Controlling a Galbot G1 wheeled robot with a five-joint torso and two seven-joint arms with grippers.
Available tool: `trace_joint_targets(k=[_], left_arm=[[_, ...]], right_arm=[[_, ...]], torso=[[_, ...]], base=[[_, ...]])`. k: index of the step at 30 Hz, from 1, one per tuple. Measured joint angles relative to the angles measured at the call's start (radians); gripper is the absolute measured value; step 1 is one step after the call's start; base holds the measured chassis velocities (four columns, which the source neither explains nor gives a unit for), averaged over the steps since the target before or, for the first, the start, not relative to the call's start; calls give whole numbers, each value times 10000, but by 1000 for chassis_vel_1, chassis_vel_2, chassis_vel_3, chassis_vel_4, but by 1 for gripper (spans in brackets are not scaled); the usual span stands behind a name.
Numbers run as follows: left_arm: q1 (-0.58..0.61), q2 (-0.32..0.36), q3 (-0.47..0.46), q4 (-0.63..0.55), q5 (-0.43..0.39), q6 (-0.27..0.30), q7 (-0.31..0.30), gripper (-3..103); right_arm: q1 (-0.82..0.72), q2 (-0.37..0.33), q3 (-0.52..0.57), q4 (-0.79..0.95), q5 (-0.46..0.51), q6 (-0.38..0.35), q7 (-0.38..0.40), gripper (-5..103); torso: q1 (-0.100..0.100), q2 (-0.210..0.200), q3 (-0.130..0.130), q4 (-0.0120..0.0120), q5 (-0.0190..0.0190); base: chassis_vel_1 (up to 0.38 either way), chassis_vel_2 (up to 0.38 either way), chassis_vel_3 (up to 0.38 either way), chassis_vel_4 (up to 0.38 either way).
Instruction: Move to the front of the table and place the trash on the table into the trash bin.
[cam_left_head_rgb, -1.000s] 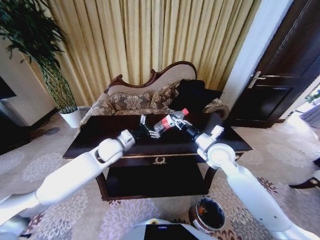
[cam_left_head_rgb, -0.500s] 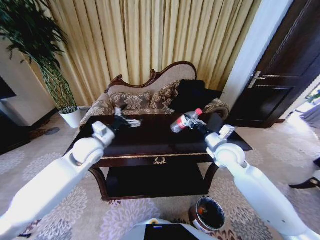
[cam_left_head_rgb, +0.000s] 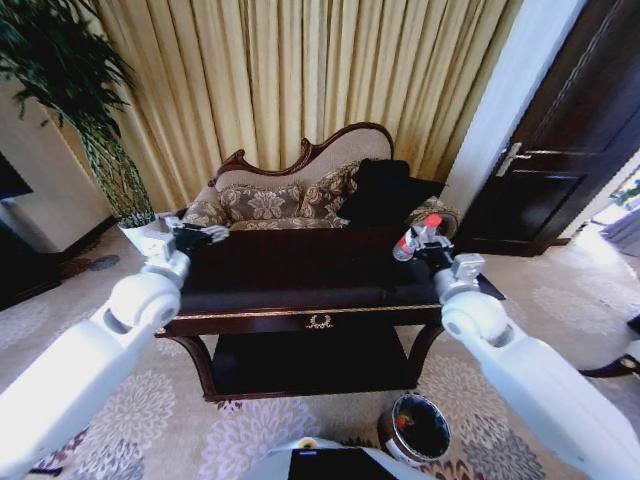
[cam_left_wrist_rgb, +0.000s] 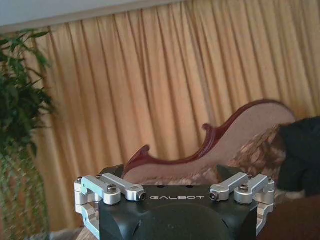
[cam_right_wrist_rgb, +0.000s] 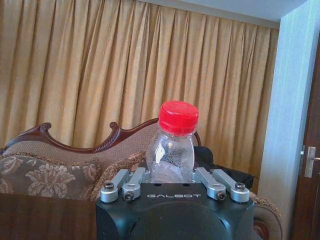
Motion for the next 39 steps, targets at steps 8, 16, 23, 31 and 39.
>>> trace_joint_targets(k=[8,16,23,31,39], left_arm=[[1451,259,-1429,-42,-143,27,443,100],[2190,664,-2436,439,-335,178,483,100],[2057,362,-2248,808,-307,472,-176,100],[2106,-4,-1864,1482,-705,-2614,294,100],[2221,156,-1857,1316,-746,-3108,1017,100]], right_arm=[[-91,-234,64,253,463,18,117,31],[-435,-329,187,503,720,13,249,31],[-1114,-113,590,741,699,-28,300,31],[-1549,213,717,814,667,-105,404,31],[-1575,286,669,814,642,-92,379,31]], torso=[[-1,0,0,-1,2],[0,0,0,-2,2],[0,0,1,-3,4],[1,-1,2,-2,2],[0,0,1,-1,5]], base=[[0,0,0,0],[0,0,0,0],[0,0,0,0],[0,0,0,0],[0,0,0,0]])
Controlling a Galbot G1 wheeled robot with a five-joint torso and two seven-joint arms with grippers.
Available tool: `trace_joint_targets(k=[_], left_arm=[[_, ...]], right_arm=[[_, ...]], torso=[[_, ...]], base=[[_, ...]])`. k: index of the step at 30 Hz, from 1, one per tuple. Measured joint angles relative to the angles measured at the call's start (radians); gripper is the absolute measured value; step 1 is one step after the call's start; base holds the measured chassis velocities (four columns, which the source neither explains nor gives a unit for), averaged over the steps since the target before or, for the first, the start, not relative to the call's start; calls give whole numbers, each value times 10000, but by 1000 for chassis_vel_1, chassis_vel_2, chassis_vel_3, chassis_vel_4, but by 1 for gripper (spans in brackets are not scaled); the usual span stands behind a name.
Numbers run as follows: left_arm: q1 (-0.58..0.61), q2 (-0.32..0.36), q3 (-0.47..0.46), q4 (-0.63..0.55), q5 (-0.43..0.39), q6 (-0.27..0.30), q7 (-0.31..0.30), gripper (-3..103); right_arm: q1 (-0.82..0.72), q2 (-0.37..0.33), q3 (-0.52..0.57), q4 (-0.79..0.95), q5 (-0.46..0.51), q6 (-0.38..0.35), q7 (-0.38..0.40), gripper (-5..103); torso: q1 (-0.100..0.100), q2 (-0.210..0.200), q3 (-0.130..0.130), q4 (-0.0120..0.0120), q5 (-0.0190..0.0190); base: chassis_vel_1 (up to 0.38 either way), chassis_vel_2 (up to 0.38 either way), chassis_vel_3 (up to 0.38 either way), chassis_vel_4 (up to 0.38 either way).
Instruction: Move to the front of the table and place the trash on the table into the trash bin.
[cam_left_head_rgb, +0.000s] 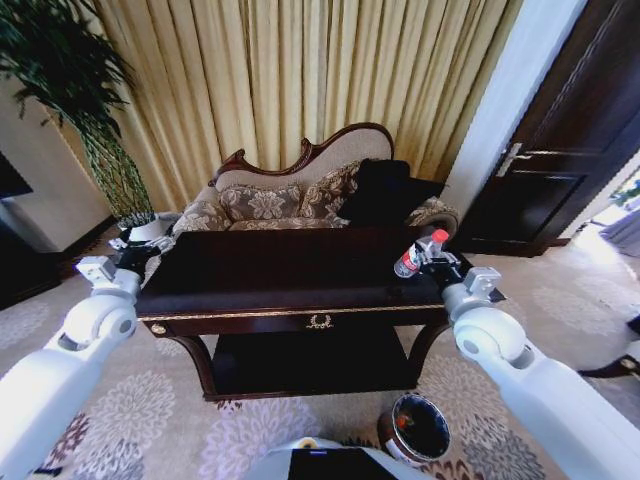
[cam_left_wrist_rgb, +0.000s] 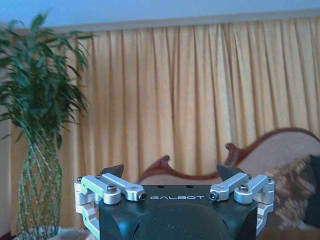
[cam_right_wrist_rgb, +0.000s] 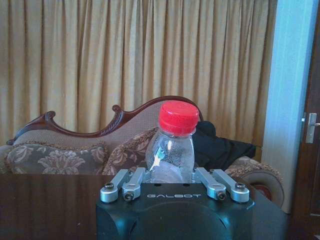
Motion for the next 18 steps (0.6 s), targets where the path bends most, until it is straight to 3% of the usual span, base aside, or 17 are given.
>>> trace_joint_targets(k=[3,8,18], left_arm=[[31,-29,103,-274,-15,531,-96,100],[314,-137,45,-472,23,944,-227,100],[132,-145,268,-444,98,1103,-237,100]], right_arm=[[-115,30,-26,114,-17,28,-57,31],[-561,98,161,265,-303,34,-228,31],[-1066,383,227,349,-835,204,-411,31]], torso=[[1,-1,0,-1,0],[0,0,0,-1,-2],[1,-1,0,-3,-2]], base=[[0,0,0,0],[0,0,0,0],[11,-9,-6,8]])
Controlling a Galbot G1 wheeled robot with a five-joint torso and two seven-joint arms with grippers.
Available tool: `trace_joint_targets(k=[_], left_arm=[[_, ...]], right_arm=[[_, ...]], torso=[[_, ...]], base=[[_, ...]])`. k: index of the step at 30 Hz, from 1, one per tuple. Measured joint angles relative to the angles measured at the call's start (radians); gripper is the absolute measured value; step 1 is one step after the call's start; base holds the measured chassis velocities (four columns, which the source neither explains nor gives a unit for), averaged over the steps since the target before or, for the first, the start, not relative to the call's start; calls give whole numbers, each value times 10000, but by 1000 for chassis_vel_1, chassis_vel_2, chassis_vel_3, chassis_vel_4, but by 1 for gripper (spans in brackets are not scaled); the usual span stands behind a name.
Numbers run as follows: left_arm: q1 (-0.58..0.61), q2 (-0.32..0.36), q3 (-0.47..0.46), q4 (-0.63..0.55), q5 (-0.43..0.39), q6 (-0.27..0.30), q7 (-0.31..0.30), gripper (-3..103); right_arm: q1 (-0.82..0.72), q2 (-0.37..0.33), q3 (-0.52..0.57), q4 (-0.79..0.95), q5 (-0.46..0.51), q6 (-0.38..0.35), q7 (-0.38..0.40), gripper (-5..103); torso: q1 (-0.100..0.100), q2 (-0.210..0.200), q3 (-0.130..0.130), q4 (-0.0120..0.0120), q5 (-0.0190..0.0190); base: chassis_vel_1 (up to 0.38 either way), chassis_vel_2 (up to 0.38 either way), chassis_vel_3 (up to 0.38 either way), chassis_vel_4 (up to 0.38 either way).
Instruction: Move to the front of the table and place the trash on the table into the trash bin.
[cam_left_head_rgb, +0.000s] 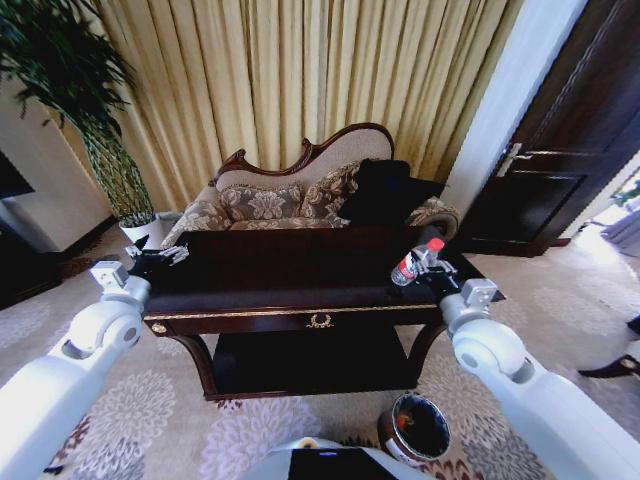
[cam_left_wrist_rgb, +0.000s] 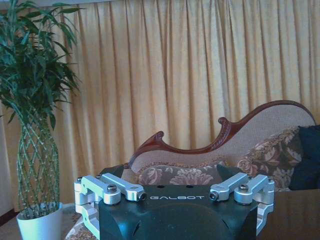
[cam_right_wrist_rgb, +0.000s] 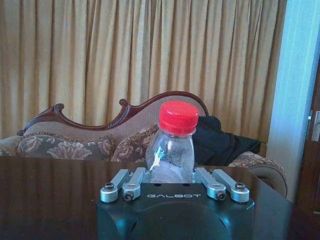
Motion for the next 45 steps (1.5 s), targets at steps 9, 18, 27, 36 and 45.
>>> trace_joint_targets(k=[9,18,27,36,45], left_arm=[[-79,5,273,-57,94,76,-3,100],[53,-5,59,-65,88,77,42,100],[-57,-30,218,-84,90,70,57,100],[-69,-81,246,-84,98,58,82,100],[23,-218,338,-246,167,61,75,100]], right_arm=[[-42,25,-21,152,-49,121,-9,31],[-129,0,-40,347,-52,122,10,31],[-320,12,68,451,-68,122,30,31],[-367,60,74,467,-132,127,46,31],[-653,502,-293,-263,-922,259,-109,31]], torso=[[2,-2,0,2,0],[-2,1,-2,4,-1],[1,0,0,1,1],[1,0,0,2,0],[-12,10,-7,0,1]], base=[[99,-89,-91,97],[161,-145,-143,146],[134,-130,-137,124],[186,-178,-187,173],[197,-175,-204,193]])
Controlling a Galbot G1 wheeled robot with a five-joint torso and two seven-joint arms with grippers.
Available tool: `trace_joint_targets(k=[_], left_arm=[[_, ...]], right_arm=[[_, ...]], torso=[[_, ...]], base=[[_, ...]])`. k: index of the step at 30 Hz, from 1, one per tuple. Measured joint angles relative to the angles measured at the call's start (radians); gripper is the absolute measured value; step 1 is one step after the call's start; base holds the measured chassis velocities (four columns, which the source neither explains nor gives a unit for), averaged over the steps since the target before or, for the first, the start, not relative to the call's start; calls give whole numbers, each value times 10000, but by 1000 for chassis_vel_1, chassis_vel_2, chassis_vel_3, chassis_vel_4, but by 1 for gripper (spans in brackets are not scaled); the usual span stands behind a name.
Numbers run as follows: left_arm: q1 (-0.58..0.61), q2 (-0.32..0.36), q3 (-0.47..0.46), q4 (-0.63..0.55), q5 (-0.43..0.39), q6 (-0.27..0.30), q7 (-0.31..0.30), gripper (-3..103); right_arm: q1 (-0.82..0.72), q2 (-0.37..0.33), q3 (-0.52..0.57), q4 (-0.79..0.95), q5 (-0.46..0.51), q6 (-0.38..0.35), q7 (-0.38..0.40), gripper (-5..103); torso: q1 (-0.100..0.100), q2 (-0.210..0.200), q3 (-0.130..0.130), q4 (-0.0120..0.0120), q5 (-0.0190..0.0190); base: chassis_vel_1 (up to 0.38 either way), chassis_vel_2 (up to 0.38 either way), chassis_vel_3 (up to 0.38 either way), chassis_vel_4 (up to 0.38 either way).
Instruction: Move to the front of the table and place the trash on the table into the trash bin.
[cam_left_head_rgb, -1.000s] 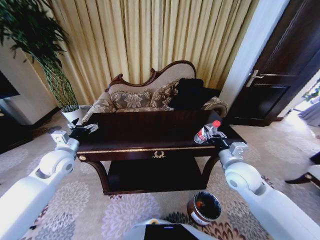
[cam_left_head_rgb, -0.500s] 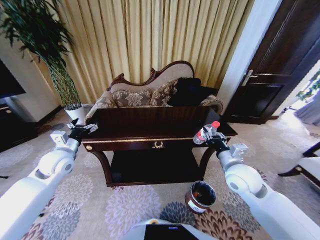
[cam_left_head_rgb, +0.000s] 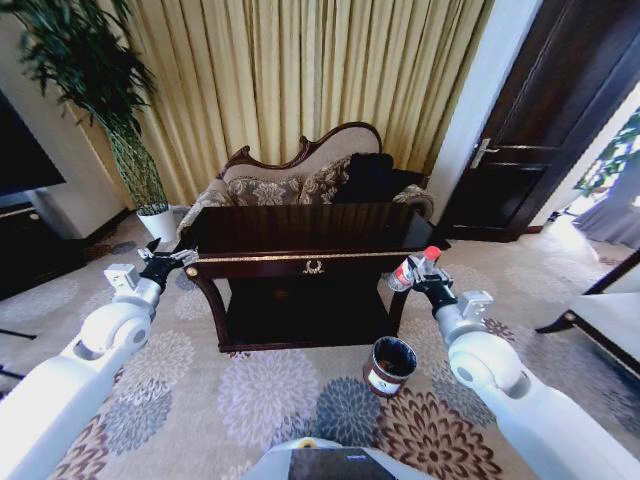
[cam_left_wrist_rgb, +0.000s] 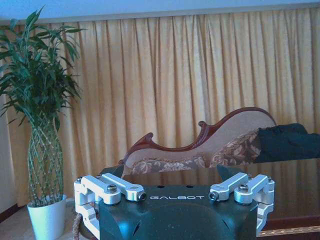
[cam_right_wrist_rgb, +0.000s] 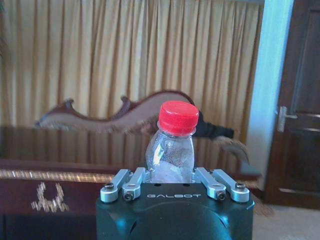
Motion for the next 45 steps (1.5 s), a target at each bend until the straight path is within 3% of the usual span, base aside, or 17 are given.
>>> trace_joint_targets(k=[10,12,13,15,18,20,21,23,28,32,33,38,41,45], left_arm=[[112,-70,49,-246,56,64,-64,100],[170,-49,49,-388,55,97,-152,100],[170,-49,49,-388,55,97,-152,100],[279,-61,9,-570,43,135,-252,100],[328,-72,1,-619,41,140,-274,100],[363,-80,35,-647,79,143,-314,100],[363,-80,35,-647,79,143,-314,100],[304,-50,104,-647,92,144,-331,100],[261,62,109,-722,43,144,-349,100],[351,103,-3,-803,-10,144,-344,100],[361,72,-47,-825,-15,132,-337,100],[307,55,51,-785,89,29,-356,100],[199,42,202,-757,100,23,-356,100],[140,13,324,-752,108,23,-360,100]], right_arm=[[714,999,-735,-2426,-1015,250,-461,31],[1326,1448,-930,-4006,-1539,541,-850,31],[1326,1448,-930,-4006,-1539,541,-850,31],[1689,2019,-989,-5544,-2416,1044,-1426,31],[1795,2297,-1002,-6209,-2842,1377,-1694,31],[2150,3008,-972,-7792,-3887,2332,-2220,31],[2150,3008,-972,-7792,-3887,2332,-2220,31],[2618,3567,-899,-8993,-4444,3077,-2436,31],[3170,4098,-843,-9962,-5091,3599,-2578,31],[3393,4235,-774,-10439,-6391,3744,-2653,28],[3307,4142,-749,-10282,-6895,3607,-2714,42],[3093,4031,-744,-9950,-6921,3523,-2656,54],[2985,3932,-741,-9740,-6835,3502,-2560,70],[2958,3879,-746,-9680,-6741,3499,-2498,80]], torso=[[23,-17,12,2,-3],[22,-17,11,8,-1],[22,-17,11,8,-1],[12,-10,6,3,-1],[9,-8,5,1,-1],[9,-7,5,0,1],[9,-7,5,0,1],[11,-9,7,2,1],[13,-10,7,5,-3],[12,-9,6,5,-1],[12,-10,7,0,-2],[12,-9,7,2,-3],[11,-9,6,3,-1],[12,-9,6,2,-1]], base=[[-19,17,11,-15],[0,0,0,0],[0,0,0,0],[0,0,0,0],[0,0,0,0],[0,0,0,0],[0,0,0,0],[0,0,0,0],[0,0,0,0],[0,0,0,0],[0,0,0,0],[0,0,0,0],[0,0,0,0],[0,0,0,0]])
